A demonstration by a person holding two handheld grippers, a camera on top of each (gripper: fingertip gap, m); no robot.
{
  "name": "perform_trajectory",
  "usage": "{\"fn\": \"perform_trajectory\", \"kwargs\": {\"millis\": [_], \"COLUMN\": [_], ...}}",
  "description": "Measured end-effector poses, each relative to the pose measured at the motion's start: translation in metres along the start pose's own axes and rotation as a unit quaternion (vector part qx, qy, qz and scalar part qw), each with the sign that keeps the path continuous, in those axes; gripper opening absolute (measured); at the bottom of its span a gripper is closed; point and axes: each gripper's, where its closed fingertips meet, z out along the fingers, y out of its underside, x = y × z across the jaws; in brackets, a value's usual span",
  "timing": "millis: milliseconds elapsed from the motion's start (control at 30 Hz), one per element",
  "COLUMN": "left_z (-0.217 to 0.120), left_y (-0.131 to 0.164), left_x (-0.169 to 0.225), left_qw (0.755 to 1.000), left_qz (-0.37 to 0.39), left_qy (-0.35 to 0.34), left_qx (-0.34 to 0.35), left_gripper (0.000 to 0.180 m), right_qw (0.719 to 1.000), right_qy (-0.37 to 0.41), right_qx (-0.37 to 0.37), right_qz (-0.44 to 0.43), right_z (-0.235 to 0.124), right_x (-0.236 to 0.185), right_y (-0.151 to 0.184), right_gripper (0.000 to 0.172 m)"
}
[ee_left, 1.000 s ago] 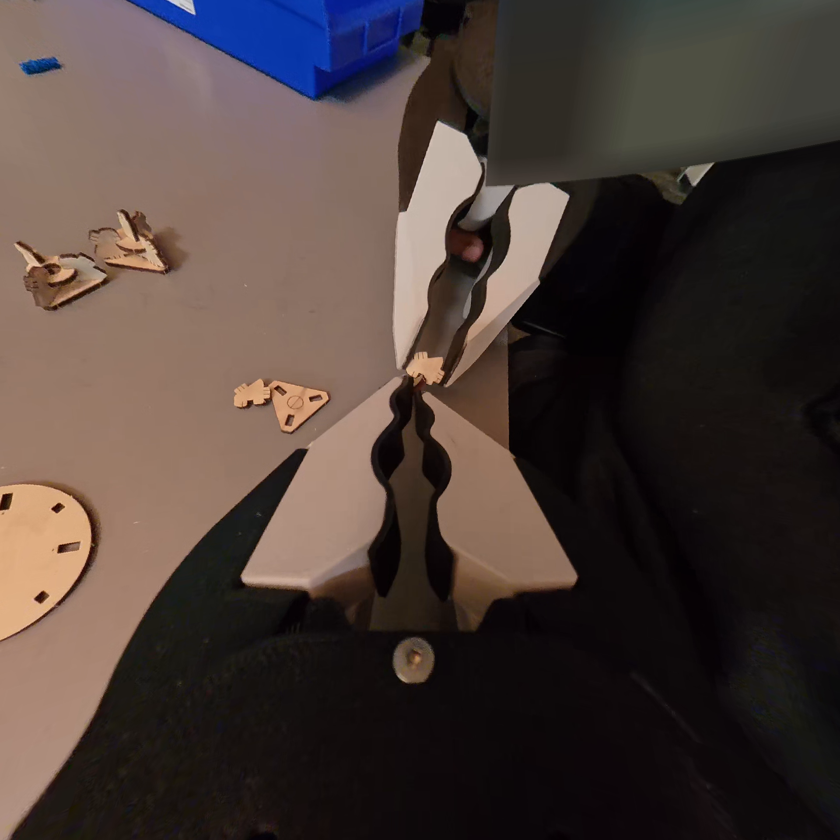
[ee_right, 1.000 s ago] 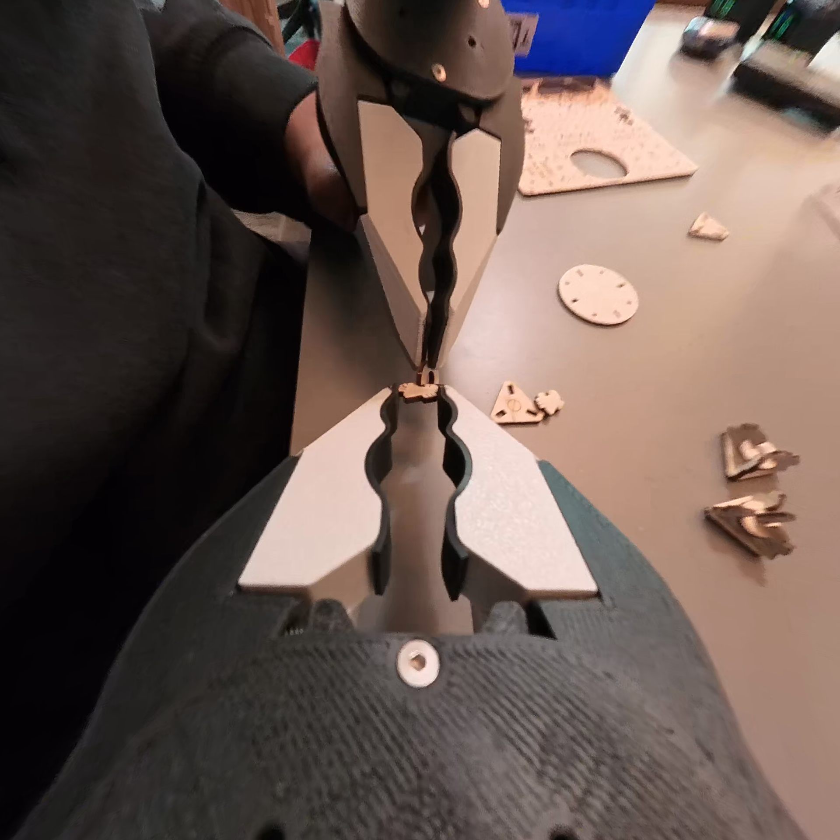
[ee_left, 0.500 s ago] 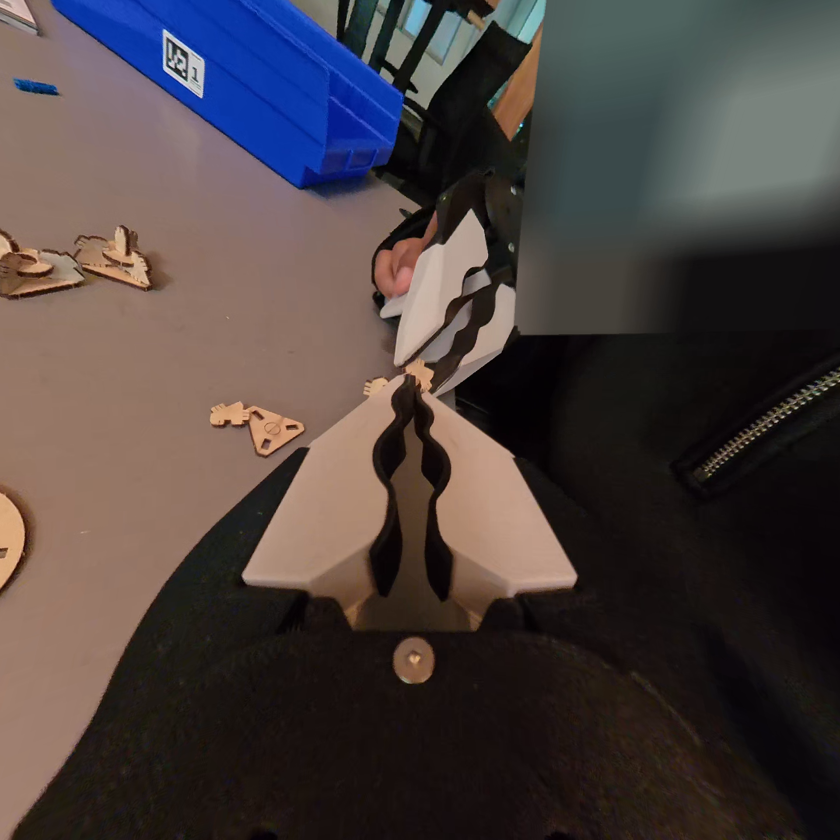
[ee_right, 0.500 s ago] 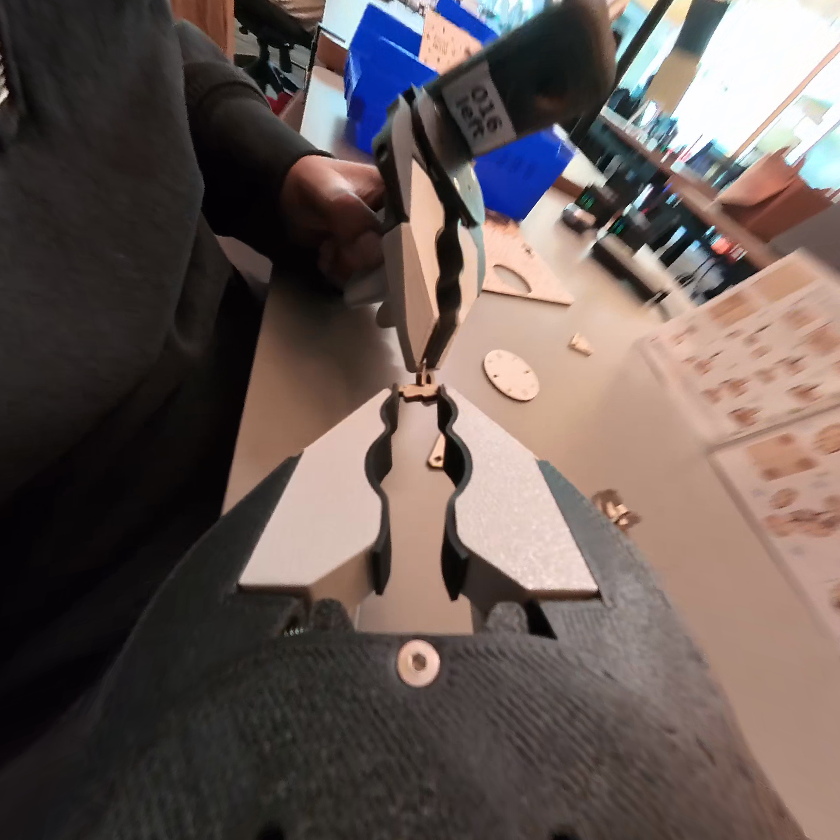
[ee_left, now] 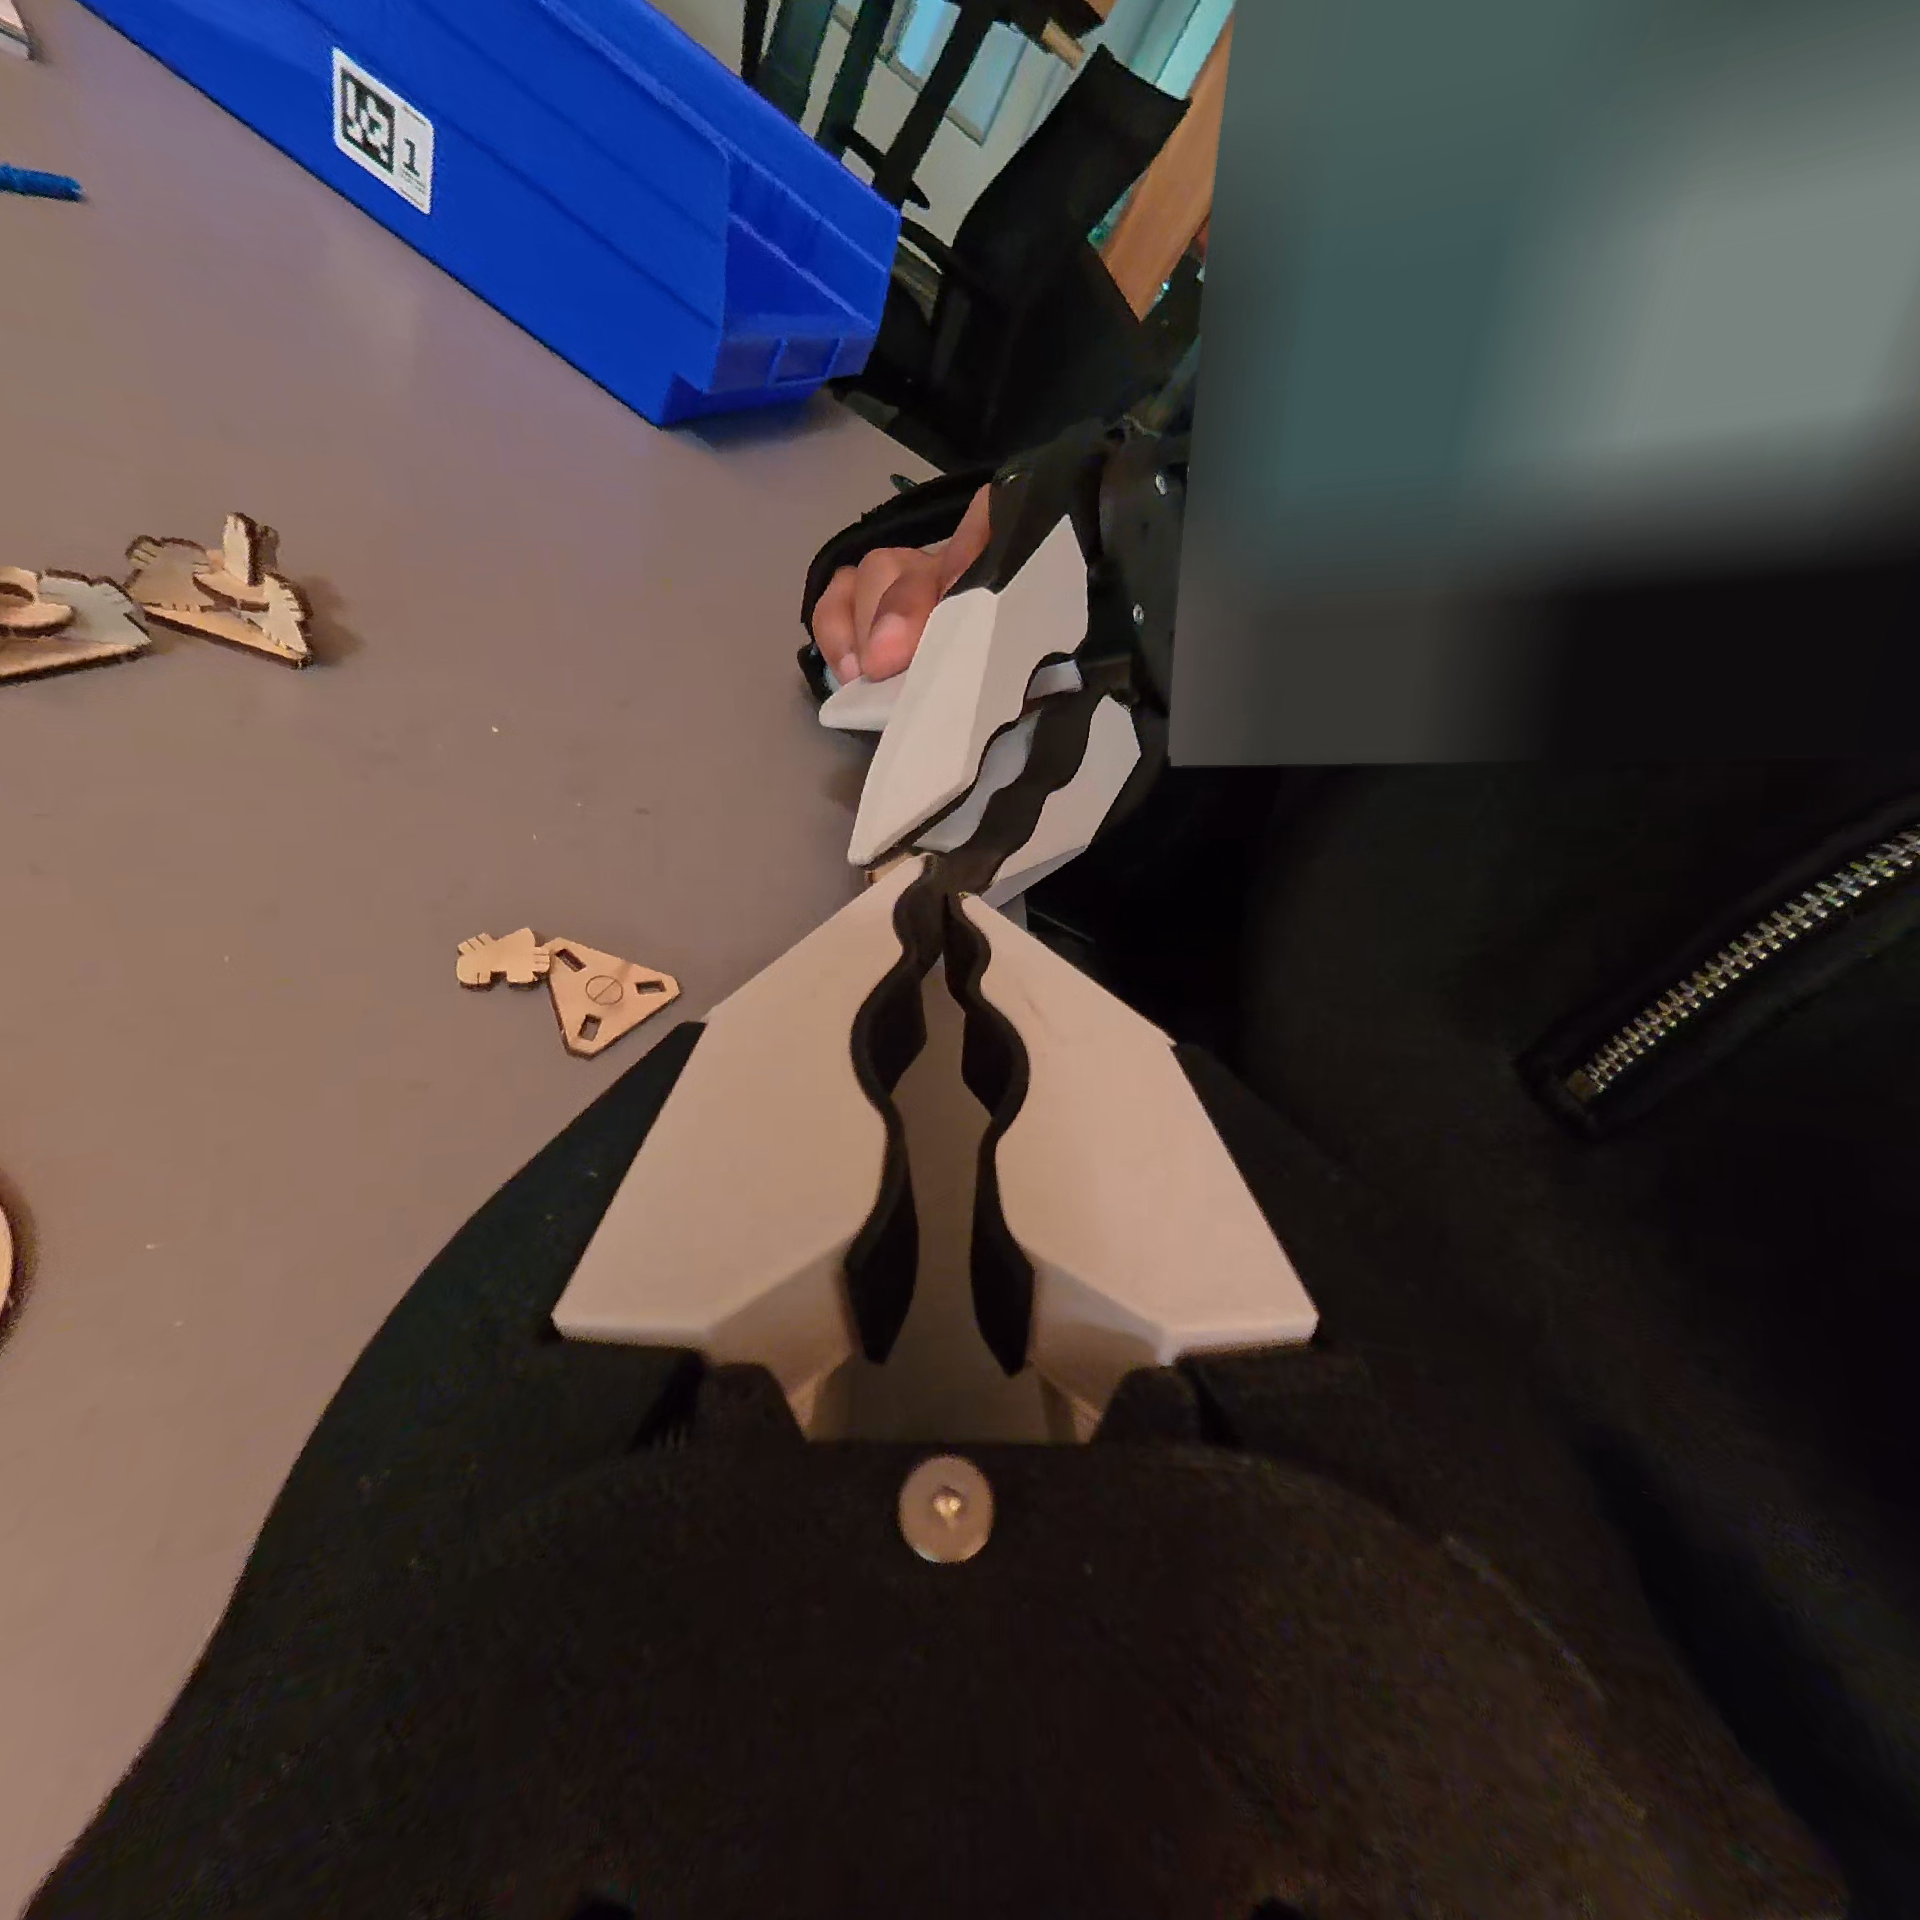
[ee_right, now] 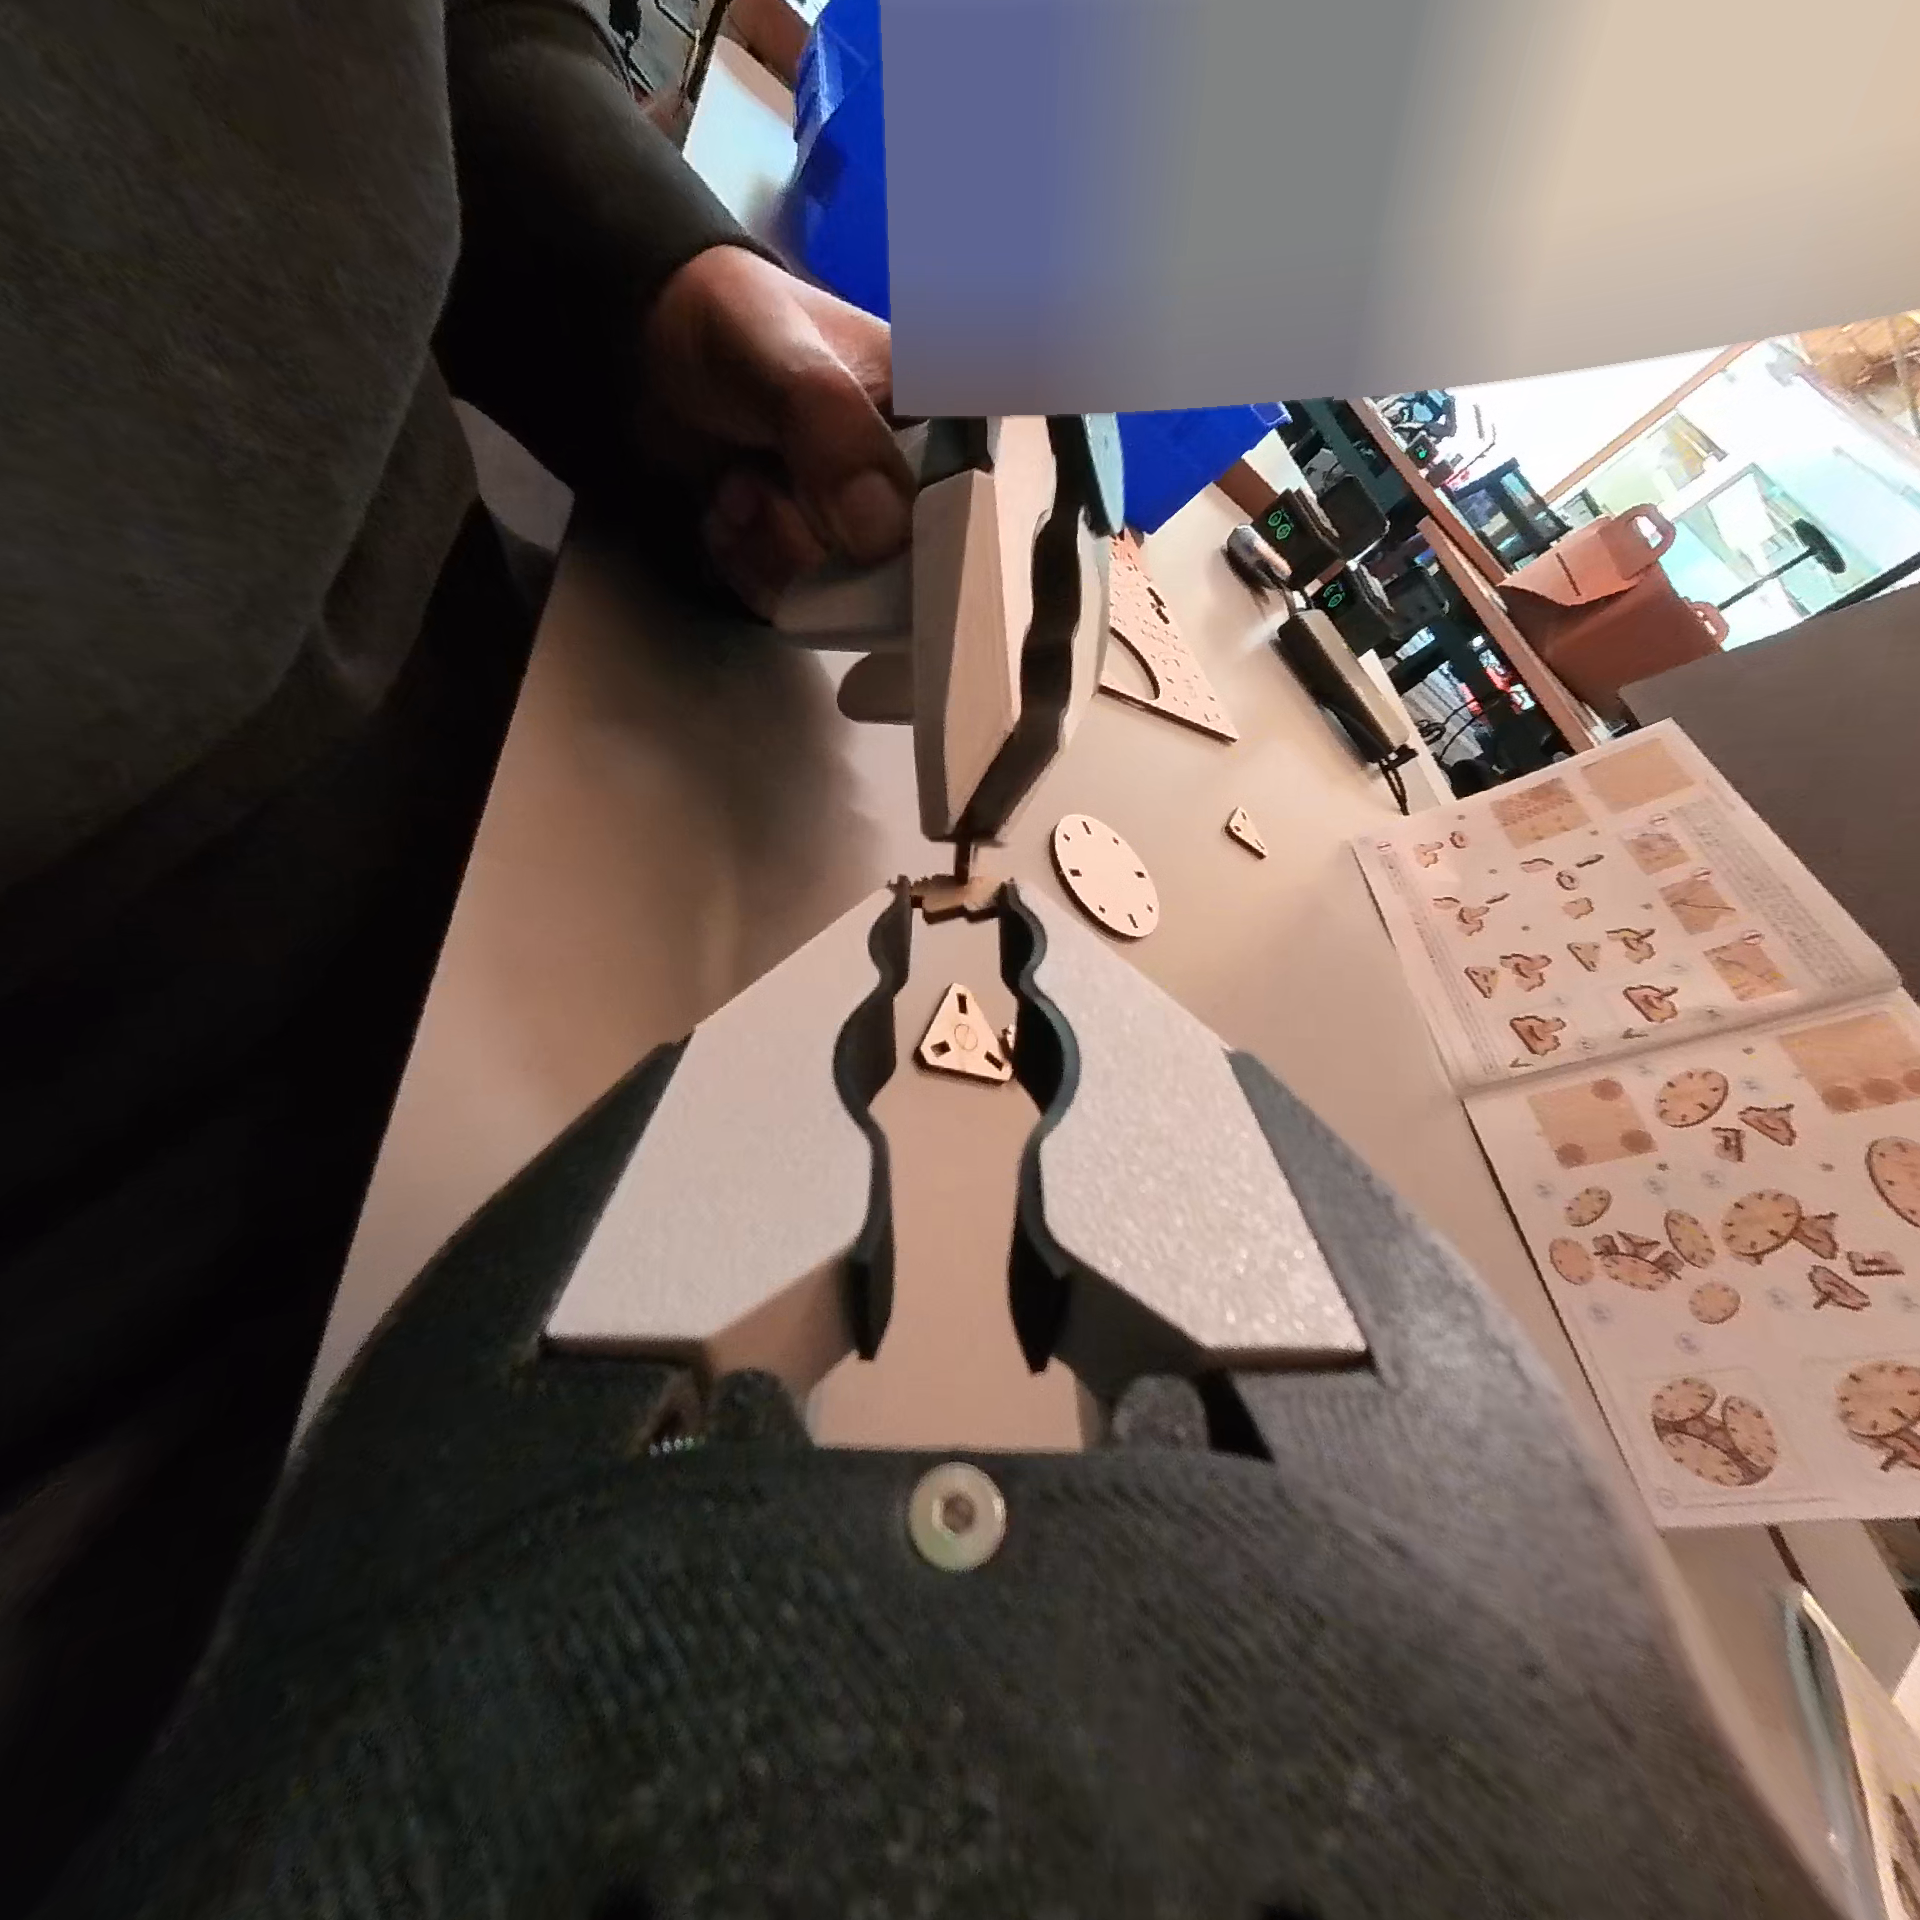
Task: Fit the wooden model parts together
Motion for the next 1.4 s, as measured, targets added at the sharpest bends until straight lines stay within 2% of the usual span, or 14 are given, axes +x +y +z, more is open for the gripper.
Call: {"fn": "perform_trajectory", "kwargs": {"millis": [167,333,600,767,867,1033,1267,1400], "left_z": [-0.004,-0.004,-0.012,-0.004,0.004,0.016,0.034,0.035], "left_y": [-0.009,-0.008,0.001,0.006,0.013,0.023,0.029,0.03], "left_x": [-0.002,-0.004,-0.025,-0.035,-0.043,-0.054,-0.062,-0.068], "left_qw": [0.999,0.999,0.993,0.99,0.986,0.977,0.963,0.952], "left_qz": [0.013,0.02,0.049,0.032,0.031,0.033,0.052,0.073], "left_qy": [-0.014,-0.031,-0.111,-0.13,-0.144,-0.161,-0.198,-0.232], "left_qx": [0.033,0.031,-0.016,-0.042,-0.081,-0.137,-0.174,-0.188], "left_gripper": [0.0,0.003,0.009,0.012,0.016,0.021,0.019,0.011], "right_qw": [1.0,1.0,0.998,0.993,0.99,0.99,0.99,0.991], "right_qy": [0.011,0.009,0.035,0.074,0.077,0.072,0.076,0.077], "right_qx": [0.016,0.014,-0.021,0.012,0.037,0.03,0.027,0.028], "right_qz": [0.015,0.022,0.037,0.095,0.117,0.119,0.113,0.108], "right_z": [-0.005,-0.005,-0.019,-0.037,-0.039,-0.036,-0.035,-0.035], "right_x": [0.007,0.006,0.021,0.042,0.045,0.042,0.041,0.04], "right_y": [-0.005,-0.002,0.015,0.015,0.01,0.015,0.016,0.015], "right_gripper": [0.015,0.015,0.015,0.015,0.015,0.015,0.015,0.015]}}
